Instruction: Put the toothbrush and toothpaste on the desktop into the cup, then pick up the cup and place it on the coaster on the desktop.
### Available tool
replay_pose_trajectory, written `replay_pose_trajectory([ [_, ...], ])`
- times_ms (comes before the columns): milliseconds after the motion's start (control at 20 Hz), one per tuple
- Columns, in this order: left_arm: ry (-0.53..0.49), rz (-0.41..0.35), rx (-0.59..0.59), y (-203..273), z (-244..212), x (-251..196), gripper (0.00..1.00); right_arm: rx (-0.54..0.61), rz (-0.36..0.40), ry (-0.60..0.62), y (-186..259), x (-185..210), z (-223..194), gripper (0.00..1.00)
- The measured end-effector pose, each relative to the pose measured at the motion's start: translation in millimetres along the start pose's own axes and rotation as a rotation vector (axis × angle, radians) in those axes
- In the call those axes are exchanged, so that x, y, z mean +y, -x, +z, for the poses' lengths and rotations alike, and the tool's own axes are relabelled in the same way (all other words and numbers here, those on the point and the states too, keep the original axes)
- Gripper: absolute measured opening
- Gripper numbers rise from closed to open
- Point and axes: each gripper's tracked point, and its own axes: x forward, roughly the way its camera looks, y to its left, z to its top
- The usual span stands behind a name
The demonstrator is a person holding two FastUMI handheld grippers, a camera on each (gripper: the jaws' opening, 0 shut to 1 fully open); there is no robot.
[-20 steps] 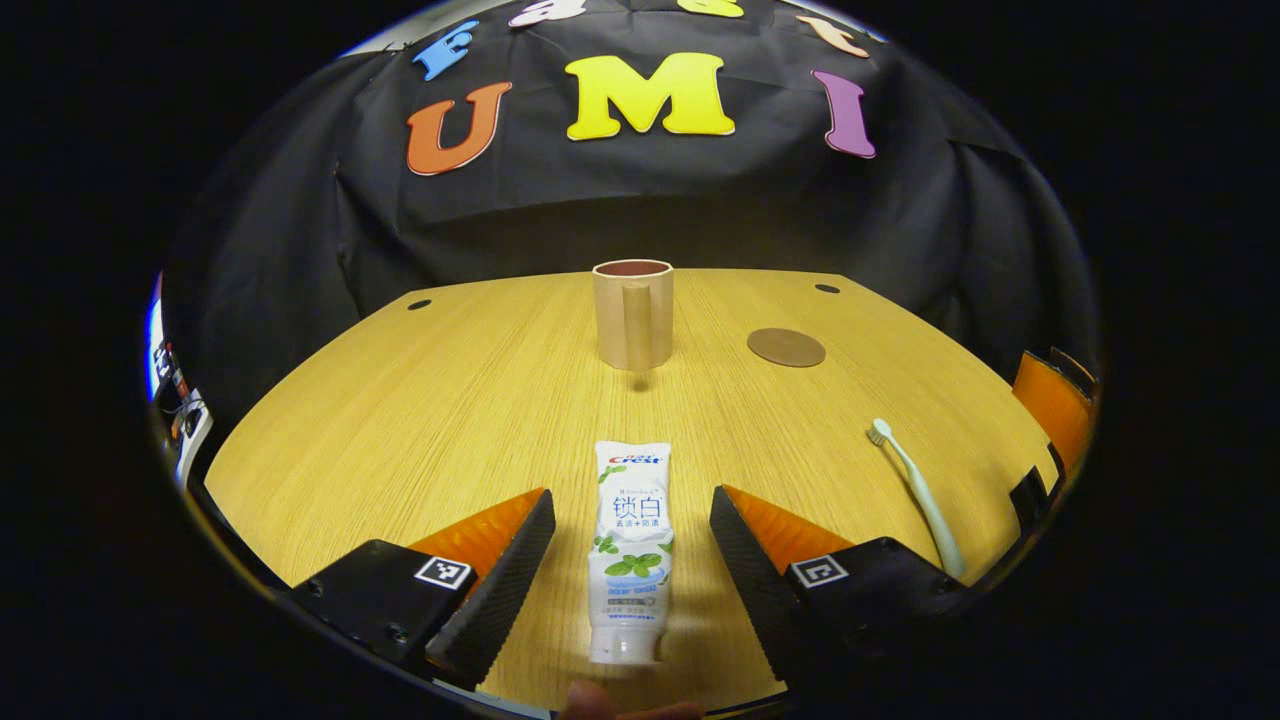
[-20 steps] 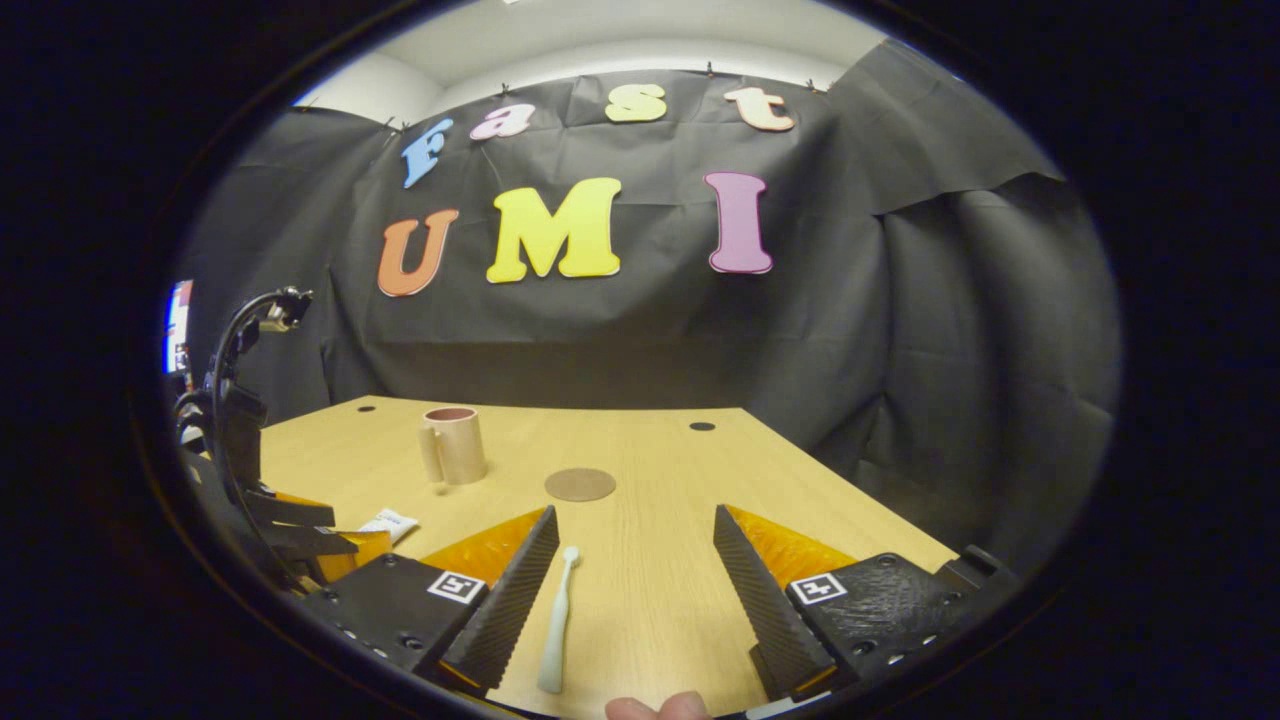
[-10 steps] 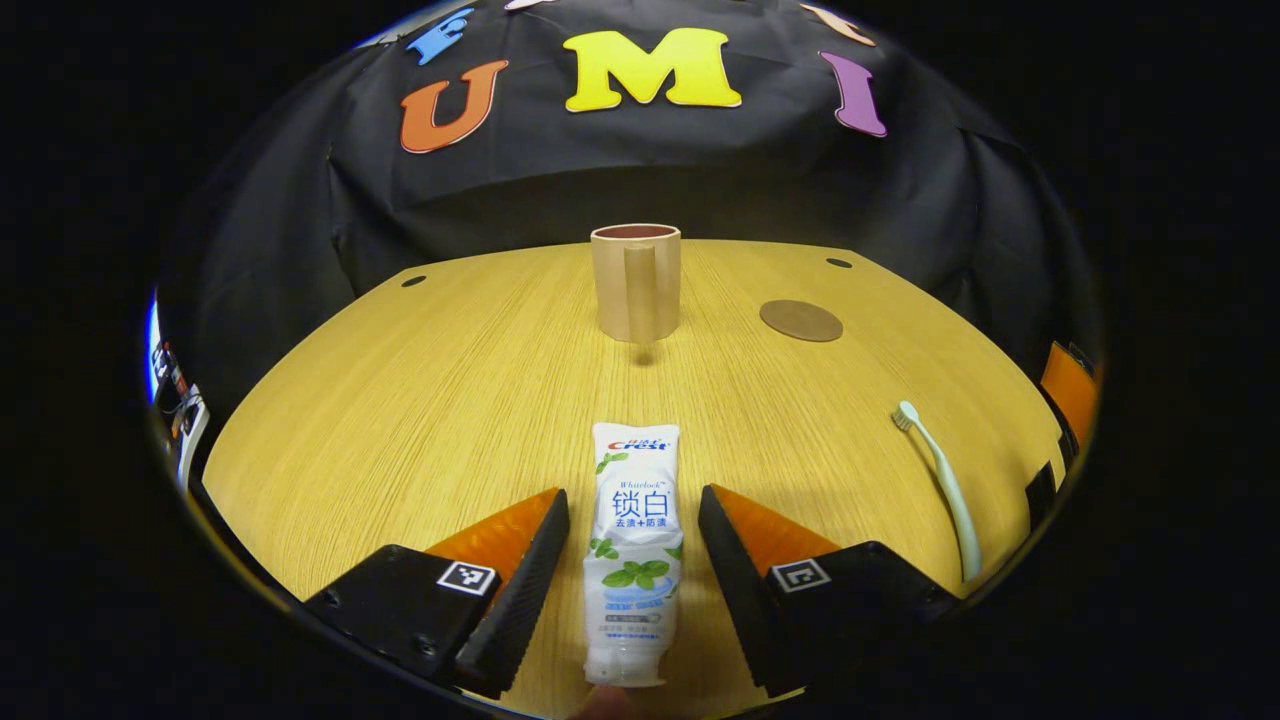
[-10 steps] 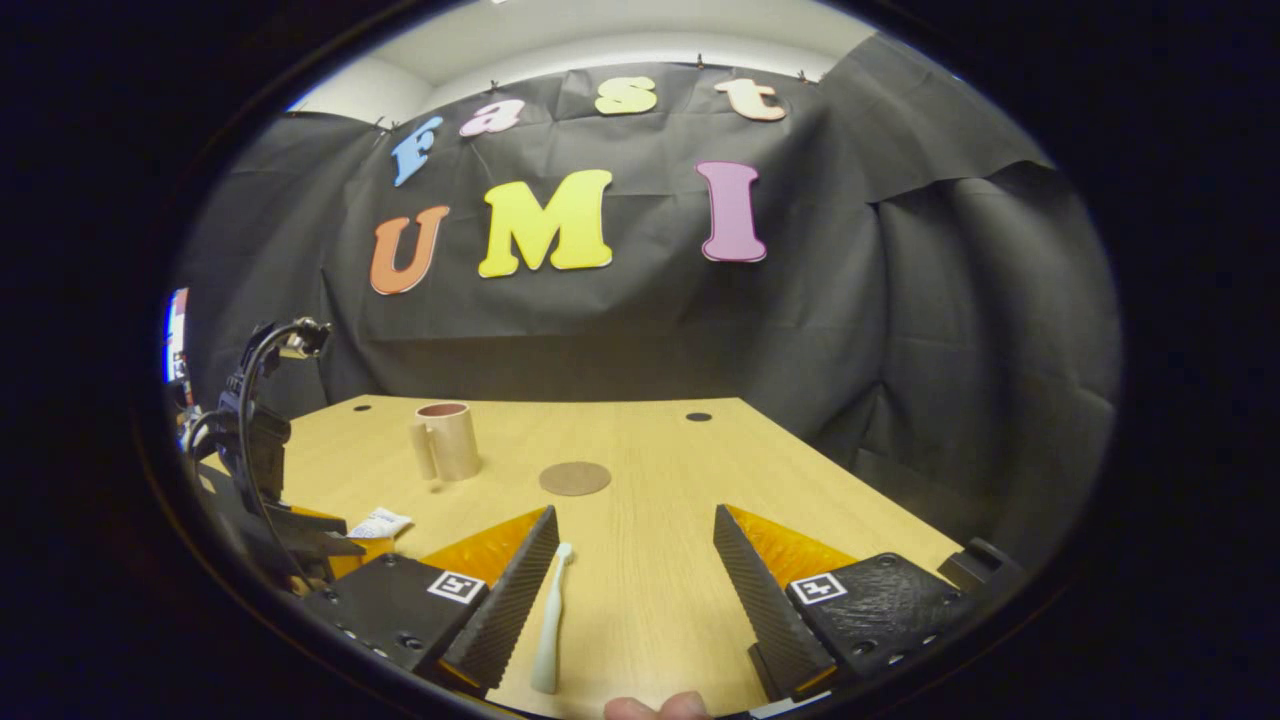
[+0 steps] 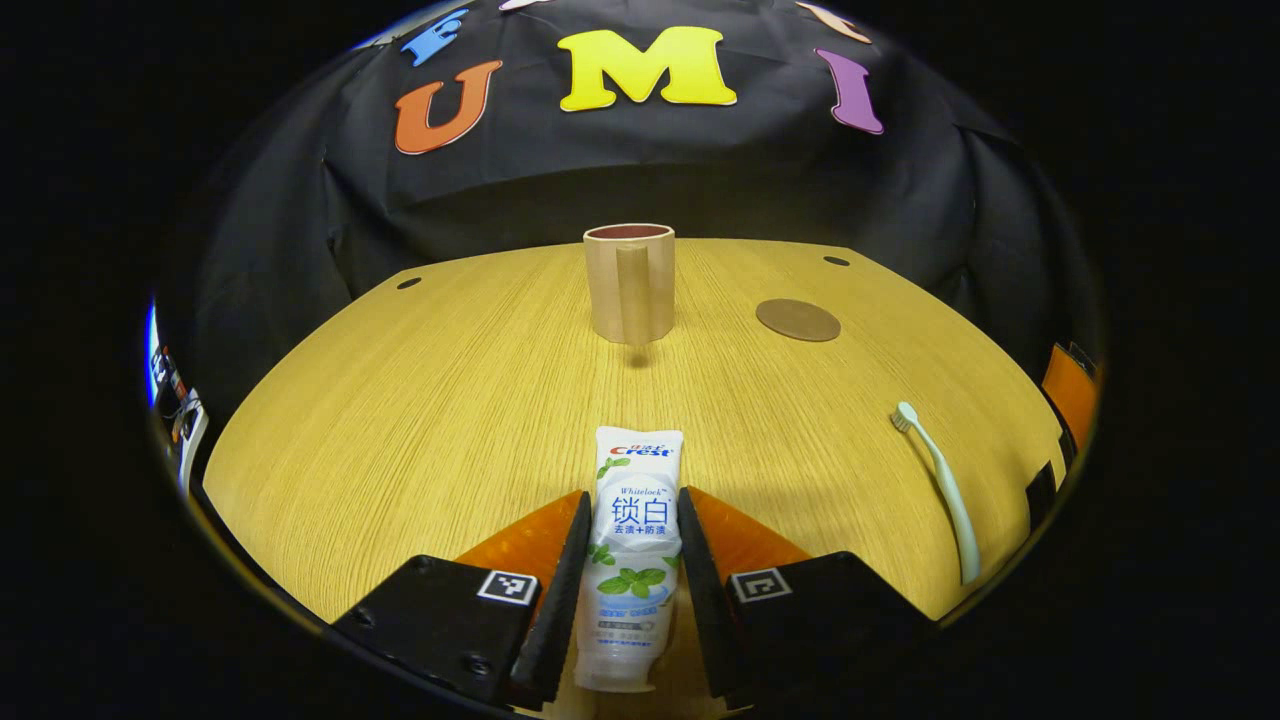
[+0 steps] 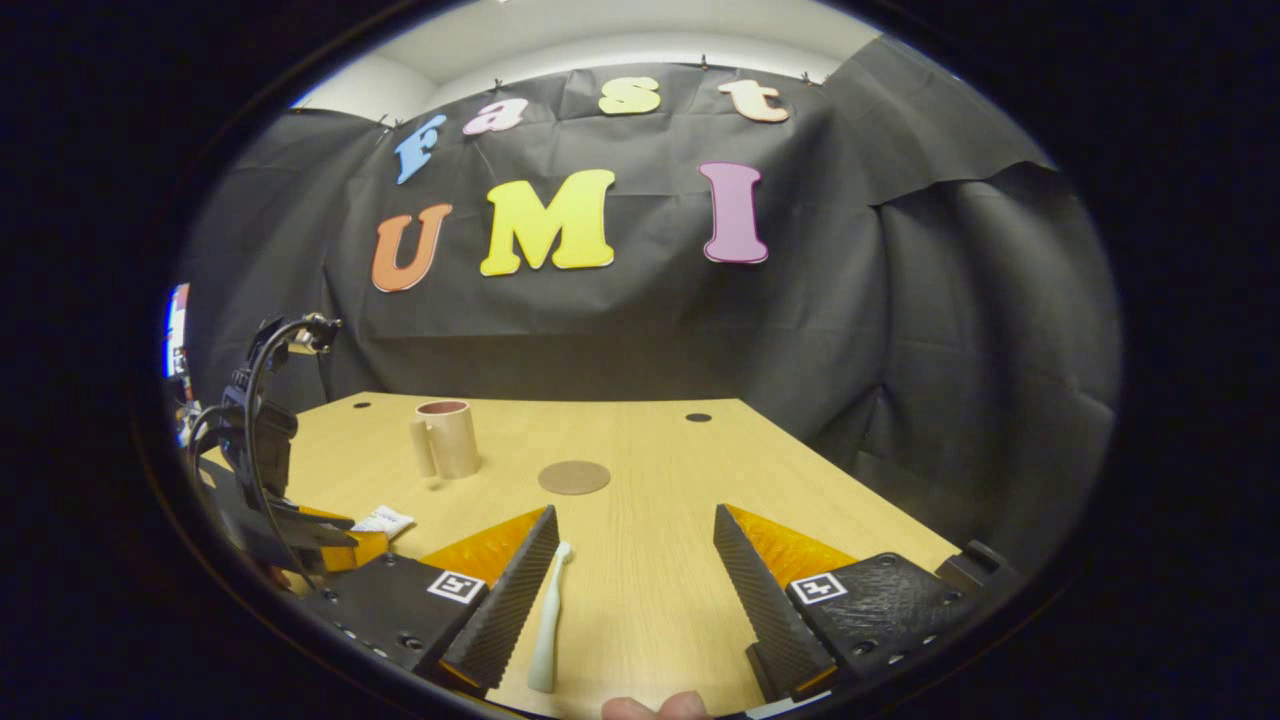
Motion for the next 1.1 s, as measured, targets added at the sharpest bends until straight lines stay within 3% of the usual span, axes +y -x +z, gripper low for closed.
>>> replay_pose_trajectory([
  [550,-0.001,0.015,-0.084,6.4,21.3,2.4,0.52,0.01,0.013,-0.001,1.9,6.8,-2.6,0.95],
  [1100,0.035,0.021,-0.257,58.5,59.2,6.7,0.5,0.07,0.069,0.009,1.3,26.7,-18.0,0.95],
])
